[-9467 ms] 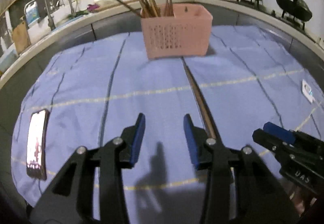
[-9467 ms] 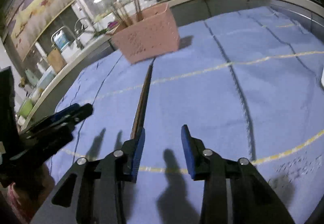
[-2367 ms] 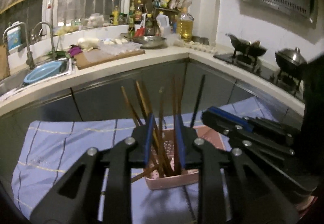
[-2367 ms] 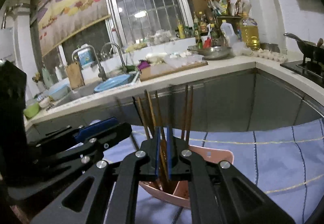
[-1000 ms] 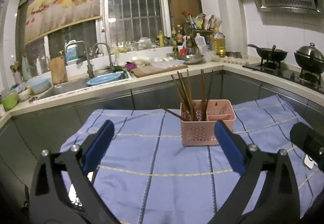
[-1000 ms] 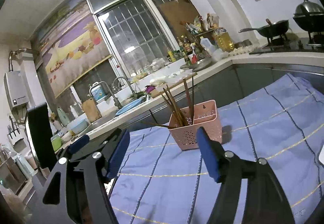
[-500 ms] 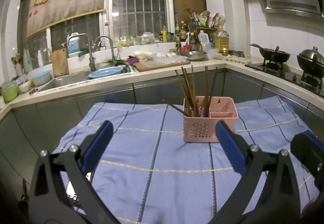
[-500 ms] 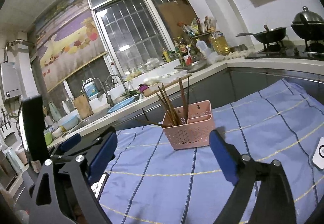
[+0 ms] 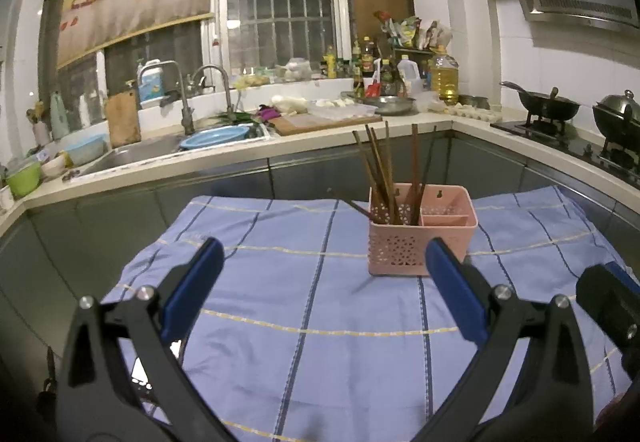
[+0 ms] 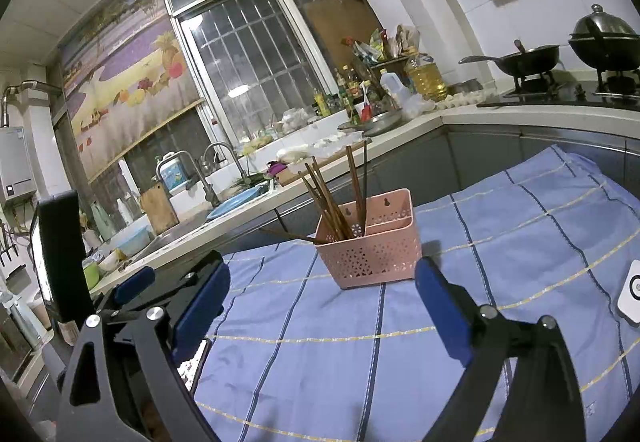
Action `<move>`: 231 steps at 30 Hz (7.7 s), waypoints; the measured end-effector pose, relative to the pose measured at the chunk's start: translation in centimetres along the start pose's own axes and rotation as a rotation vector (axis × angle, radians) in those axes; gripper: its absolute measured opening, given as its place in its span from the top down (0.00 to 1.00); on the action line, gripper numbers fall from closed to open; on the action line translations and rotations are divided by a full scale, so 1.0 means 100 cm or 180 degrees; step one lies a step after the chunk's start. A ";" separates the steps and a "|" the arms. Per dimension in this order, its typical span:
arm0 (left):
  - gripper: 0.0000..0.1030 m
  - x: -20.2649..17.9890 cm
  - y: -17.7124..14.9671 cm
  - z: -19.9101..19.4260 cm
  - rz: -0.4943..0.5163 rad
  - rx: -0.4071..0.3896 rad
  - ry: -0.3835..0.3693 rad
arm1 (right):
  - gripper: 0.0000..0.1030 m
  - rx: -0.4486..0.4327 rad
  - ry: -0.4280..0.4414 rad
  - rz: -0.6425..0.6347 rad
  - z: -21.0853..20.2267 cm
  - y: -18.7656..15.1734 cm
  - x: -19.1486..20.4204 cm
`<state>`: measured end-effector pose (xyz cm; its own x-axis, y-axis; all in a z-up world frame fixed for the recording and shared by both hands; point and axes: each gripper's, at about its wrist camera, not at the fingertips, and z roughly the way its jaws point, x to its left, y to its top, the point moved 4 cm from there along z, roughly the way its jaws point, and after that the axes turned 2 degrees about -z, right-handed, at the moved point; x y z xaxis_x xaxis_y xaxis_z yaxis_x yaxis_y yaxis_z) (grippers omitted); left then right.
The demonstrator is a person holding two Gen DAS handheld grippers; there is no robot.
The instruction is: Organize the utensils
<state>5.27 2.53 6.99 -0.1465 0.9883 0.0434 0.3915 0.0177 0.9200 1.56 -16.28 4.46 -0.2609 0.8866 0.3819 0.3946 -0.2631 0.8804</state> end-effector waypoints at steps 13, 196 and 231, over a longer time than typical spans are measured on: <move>0.06 0.004 0.002 0.000 0.0037 0.0034 0.0206 | 0.10 0.0046 0.0017 -0.0005 0.004 -0.007 0.002; 0.06 0.032 -0.002 -0.001 -0.0054 0.0099 0.0043 | 0.10 0.0084 0.0095 -0.0051 0.003 0.005 0.010; 0.06 0.039 0.000 -0.003 -0.0053 0.0133 0.0054 | 0.10 0.0050 0.0099 -0.0034 0.004 0.002 0.015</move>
<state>4.40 6.36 7.30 -0.1685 0.9851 0.0352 0.4264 0.0407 0.9036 1.58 -14.80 5.08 -0.2924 0.8770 0.3813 0.4055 -0.2474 0.8800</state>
